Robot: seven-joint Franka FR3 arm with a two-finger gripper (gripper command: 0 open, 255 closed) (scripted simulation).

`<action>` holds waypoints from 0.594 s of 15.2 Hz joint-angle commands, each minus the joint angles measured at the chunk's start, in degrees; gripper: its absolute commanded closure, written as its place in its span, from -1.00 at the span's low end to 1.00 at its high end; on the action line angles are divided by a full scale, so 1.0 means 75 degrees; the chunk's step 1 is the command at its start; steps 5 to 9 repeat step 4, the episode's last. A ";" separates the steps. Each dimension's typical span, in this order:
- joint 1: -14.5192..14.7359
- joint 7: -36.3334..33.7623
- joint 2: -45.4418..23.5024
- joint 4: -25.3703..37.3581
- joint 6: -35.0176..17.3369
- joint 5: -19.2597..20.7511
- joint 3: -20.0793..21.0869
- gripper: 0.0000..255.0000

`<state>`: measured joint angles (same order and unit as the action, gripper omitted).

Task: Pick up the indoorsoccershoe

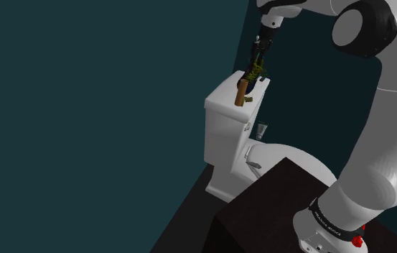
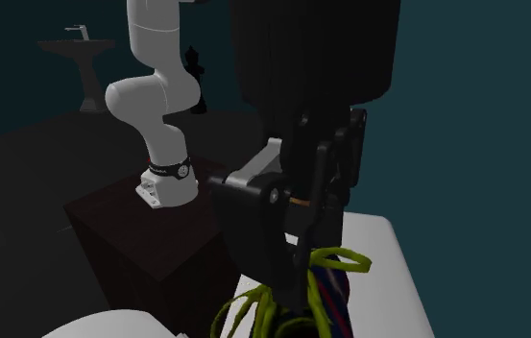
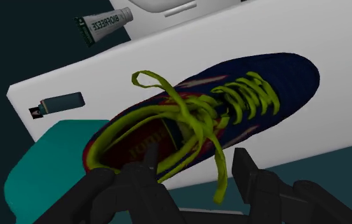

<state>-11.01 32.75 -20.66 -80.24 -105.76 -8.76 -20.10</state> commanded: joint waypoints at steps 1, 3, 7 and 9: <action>-0.0006 -0.0022 0.0021 0.0206 0.0213 0.0011 -0.0006 1.00; -0.0018 -0.0028 0.0010 0.0340 0.0336 0.0010 -0.0008 1.00; -0.0019 -0.0027 0.0008 0.0343 0.0337 0.0009 -0.0008 1.00; -0.0019 -0.0027 0.0008 0.0343 0.0337 0.0009 -0.0008 1.00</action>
